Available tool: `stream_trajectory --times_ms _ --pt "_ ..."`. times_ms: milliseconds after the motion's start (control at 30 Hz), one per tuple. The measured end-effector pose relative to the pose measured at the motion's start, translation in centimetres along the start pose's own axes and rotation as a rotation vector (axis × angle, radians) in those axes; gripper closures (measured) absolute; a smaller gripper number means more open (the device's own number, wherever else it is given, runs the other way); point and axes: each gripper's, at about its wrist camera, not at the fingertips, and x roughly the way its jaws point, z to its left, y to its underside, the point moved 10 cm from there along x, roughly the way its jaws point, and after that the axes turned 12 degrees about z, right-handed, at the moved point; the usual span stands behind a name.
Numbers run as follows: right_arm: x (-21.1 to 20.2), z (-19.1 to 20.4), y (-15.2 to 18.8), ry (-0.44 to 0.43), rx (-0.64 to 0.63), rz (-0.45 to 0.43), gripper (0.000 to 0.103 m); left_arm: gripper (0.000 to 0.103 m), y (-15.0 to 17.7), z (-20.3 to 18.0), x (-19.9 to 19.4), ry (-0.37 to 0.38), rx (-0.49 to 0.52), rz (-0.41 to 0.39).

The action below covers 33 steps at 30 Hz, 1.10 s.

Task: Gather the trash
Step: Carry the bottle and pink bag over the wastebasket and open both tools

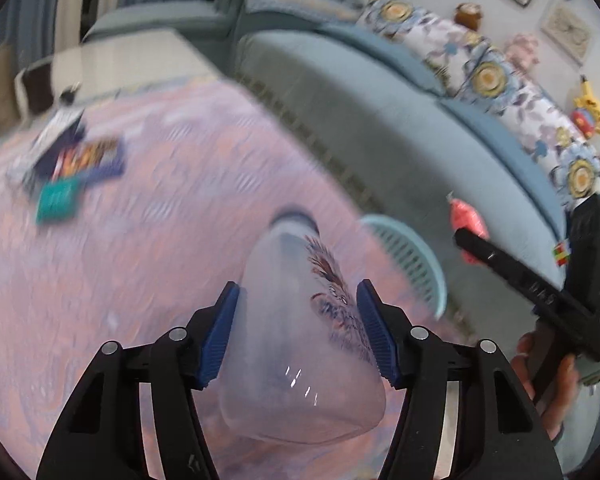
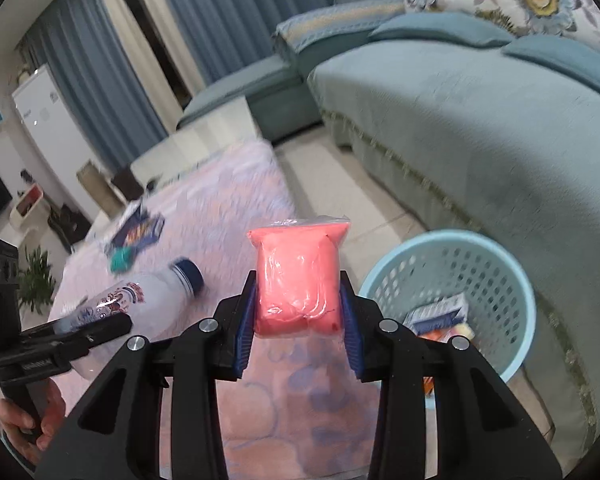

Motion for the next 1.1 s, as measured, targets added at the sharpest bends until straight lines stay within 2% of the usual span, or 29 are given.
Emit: stream_trajectory --times_ms 100,167,233,300,333,467,600,833,967,1100 --pt "-1.7 -1.6 -1.5 0.005 0.025 -0.046 0.069 0.057 -2.8 -3.5 -1.1 0.053 0.042 -0.052" --pt "-2.4 -2.8 -2.1 0.016 0.041 -0.065 0.069 0.058 -4.1 -5.6 -0.6 0.079 0.072 -0.043" --pt "-2.7 -4.4 -2.3 0.018 0.069 -0.068 0.069 0.059 -4.1 -6.8 0.2 0.061 0.101 -0.017" --pt "-2.7 -5.4 -1.9 0.011 0.089 -0.060 0.069 0.059 -3.1 -7.2 1.4 0.044 0.127 0.038" --pt "-2.6 -5.9 -1.6 0.006 0.095 -0.053 0.069 0.059 -2.4 -6.9 1.7 0.032 0.136 0.042" --pt "-1.9 -7.2 -0.1 0.002 0.116 -0.032 0.069 0.059 -1.0 -6.3 1.1 0.032 0.121 0.017" --pt "-1.6 -7.5 0.3 -0.015 0.140 -0.024 0.069 0.059 -2.4 -6.7 0.1 0.043 0.113 -0.036" --pt "-4.1 -8.8 -1.3 -0.001 0.150 -0.090 0.069 0.059 -6.9 -12.3 -2.0 0.086 0.196 -0.130" --pt "-3.8 -11.1 -1.5 0.041 0.191 -0.089 0.069 0.059 -8.8 -15.8 0.0 0.128 0.245 -0.140" --pt "-1.6 -14.5 -0.6 0.097 0.263 -0.027 0.068 0.059 -9.4 -17.6 4.3 0.140 0.265 -0.084"
